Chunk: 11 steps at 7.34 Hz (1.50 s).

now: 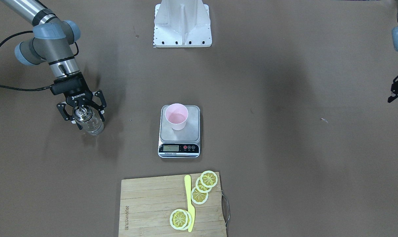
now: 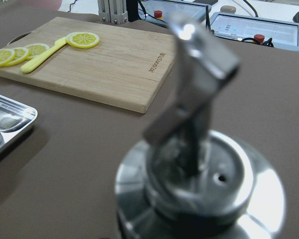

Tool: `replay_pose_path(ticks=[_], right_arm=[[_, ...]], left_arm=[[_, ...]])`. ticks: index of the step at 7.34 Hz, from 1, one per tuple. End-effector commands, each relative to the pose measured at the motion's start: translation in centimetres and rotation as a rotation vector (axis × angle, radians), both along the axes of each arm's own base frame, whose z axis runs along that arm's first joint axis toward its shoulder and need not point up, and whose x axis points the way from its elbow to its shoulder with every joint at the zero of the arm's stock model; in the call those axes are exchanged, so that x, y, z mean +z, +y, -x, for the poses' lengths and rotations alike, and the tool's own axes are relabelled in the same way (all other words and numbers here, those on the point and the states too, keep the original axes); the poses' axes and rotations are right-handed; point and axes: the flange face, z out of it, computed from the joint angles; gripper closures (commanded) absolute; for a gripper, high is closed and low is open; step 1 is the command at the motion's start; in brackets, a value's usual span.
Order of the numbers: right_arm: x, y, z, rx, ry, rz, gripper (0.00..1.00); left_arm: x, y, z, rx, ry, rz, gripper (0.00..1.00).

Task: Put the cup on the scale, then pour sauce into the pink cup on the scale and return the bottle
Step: 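Lower the upright sauce bottle onto the table beside the scale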

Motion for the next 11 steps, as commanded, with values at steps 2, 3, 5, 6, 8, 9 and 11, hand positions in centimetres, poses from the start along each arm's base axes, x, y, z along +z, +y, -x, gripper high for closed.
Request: replay_pose_path(ticks=[2,3,5,6,8,9,11], right_arm=[[0.7,0.4,-0.9,0.001,-0.02,-0.003,0.01],[2.3,1.4,-2.2,-0.018,-0.031,-0.003,0.0],[3.5,2.0,-3.5,-0.021,-0.028,0.012,0.0],[3.5,2.0,-3.5,-0.016,-0.027,0.013,0.0],[3.4,2.0,-3.6,-0.015,-0.032,0.014,0.0],[3.3,2.1,-3.5,-0.004,-0.06,0.04,0.0],[3.4,2.3,-3.6,0.008,-0.073,0.055,0.0]], left_arm=[[0.0,0.0,0.0,0.0,0.0,0.0,0.02],[-0.1,0.0,0.0,0.0,0.0,-0.001,0.02],[-0.1,0.0,0.0,0.0,0.0,-0.001,0.02],[-0.2,0.0,0.0,-0.001,0.001,-0.002,0.02],[-0.4,-0.1,0.0,-0.004,0.003,-0.001,0.02],[-0.3,0.0,0.0,-0.004,0.003,0.002,0.02],[-0.3,-0.1,0.0,-0.004,0.003,0.002,0.02]])
